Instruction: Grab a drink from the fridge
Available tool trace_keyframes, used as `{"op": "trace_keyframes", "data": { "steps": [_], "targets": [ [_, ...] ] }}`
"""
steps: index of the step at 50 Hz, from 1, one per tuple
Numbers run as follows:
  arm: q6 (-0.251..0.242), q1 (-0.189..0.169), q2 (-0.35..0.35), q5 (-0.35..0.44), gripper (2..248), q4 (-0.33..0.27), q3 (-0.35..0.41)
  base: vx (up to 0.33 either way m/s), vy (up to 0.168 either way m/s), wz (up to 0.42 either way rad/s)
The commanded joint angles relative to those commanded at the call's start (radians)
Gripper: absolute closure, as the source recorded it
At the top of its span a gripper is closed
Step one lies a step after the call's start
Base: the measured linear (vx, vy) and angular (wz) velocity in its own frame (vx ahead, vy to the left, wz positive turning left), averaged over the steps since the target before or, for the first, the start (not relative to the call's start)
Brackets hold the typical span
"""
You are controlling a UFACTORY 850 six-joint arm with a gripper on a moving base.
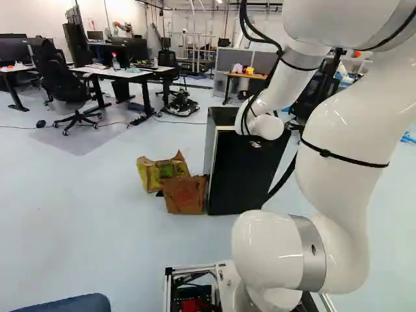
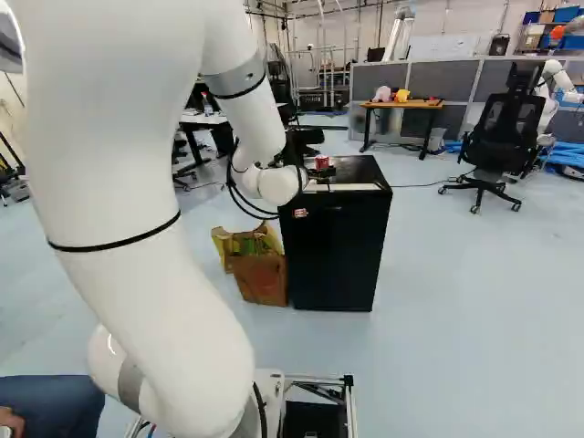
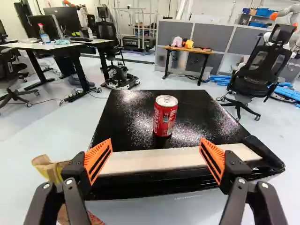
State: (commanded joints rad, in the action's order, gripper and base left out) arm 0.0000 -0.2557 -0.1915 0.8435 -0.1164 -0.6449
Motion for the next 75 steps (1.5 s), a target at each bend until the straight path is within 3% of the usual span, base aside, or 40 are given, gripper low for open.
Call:
{"op": "trace_keyframes", "data": {
  "steps": [27,75],
  "targets": [
    [0.000,0.003,-0.082,0.091,3,0.119,-0.026,0.000,0.000,0.000],
    [0.000,0.017,-0.184,0.095,3,0.121,-0.131,0.000,0.000,0.000]
  ]
}}
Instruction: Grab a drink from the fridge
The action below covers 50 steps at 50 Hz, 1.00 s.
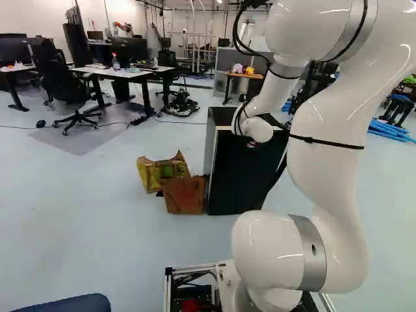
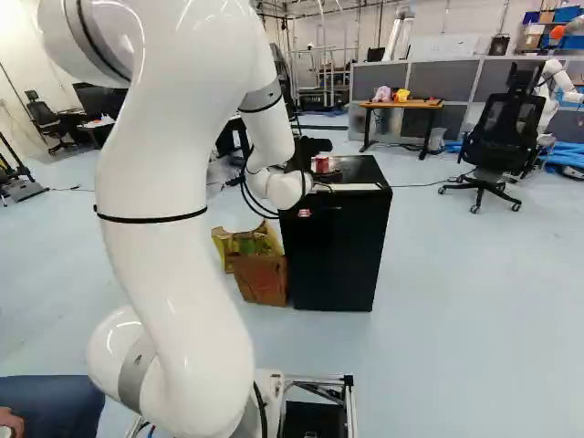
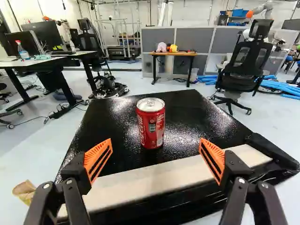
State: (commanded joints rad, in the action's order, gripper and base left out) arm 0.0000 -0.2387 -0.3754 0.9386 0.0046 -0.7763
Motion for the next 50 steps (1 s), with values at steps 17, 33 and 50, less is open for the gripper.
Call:
{"op": "trace_keyframes", "data": {
  "steps": [17,33,50],
  "targets": [
    [0.000,0.006,-0.038,0.000,3,0.000,-0.048,0.000,0.000,0.000],
    [0.000,0.011,-0.075,0.000,3,0.000,-0.095,0.000,0.000,0.000],
    [0.000,0.016,-0.112,0.000,3,0.012,-0.142,0.000,0.000,0.000]
  ]
}}
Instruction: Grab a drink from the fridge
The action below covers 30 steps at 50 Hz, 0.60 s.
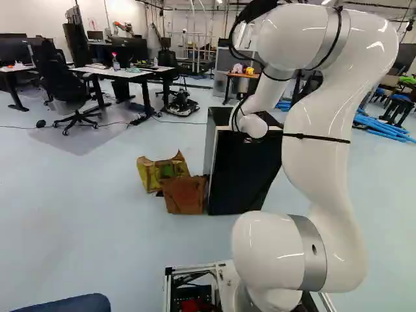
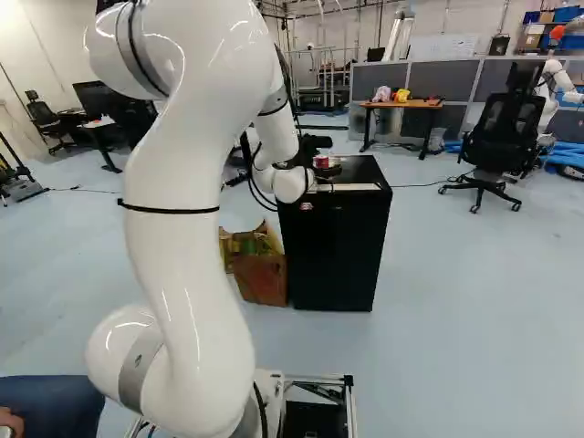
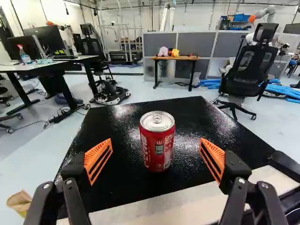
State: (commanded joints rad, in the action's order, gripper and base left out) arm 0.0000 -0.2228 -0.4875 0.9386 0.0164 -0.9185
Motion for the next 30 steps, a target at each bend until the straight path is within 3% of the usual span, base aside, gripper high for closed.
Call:
{"op": "trace_keyframes", "data": {
  "steps": [30],
  "targets": [
    [0.000,0.000,-0.059,-0.012,3,0.036,-0.077,0.000,0.000,0.000]
  ]
}}
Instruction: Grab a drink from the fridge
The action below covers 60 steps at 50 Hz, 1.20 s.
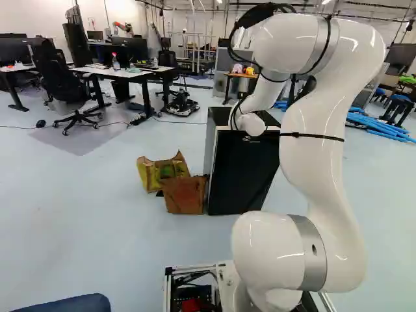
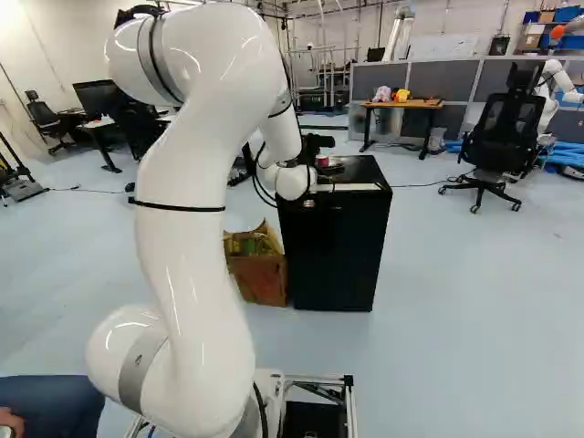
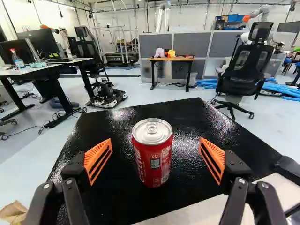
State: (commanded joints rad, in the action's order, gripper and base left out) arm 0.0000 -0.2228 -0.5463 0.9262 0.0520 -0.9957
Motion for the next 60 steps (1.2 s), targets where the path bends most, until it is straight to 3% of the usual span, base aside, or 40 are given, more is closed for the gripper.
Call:
{"op": "trace_keyframes", "data": {
  "steps": [30,31,36,37,41,42,46,47,60],
  "targets": [
    [0.000,0.000,-0.018,-0.007,7,0.008,-0.024,0.000,0.000,0.000],
    [0.000,0.000,-0.018,-0.007,42,0.008,-0.024,0.000,0.000,0.000],
    [0.000,0.000,-0.018,-0.007,42,0.008,-0.024,0.000,0.000,0.000],
    [0.000,0.000,-0.018,-0.007,80,0.008,-0.024,0.000,0.000,0.000],
    [0.000,0.000,-0.018,-0.007,80,0.008,-0.024,0.000,0.000,0.000],
    [0.000,0.000,-0.018,-0.007,118,0.008,-0.024,0.000,0.000,0.000],
    [0.000,0.000,-0.018,-0.007,118,0.008,-0.024,0.000,0.000,0.000],
    [0.000,0.000,-0.018,-0.007,150,0.008,-0.024,0.000,0.000,0.000],
    [0.000,0.000,-0.018,-0.007,150,0.008,-0.024,0.000,0.000,0.000]
  ]
}}
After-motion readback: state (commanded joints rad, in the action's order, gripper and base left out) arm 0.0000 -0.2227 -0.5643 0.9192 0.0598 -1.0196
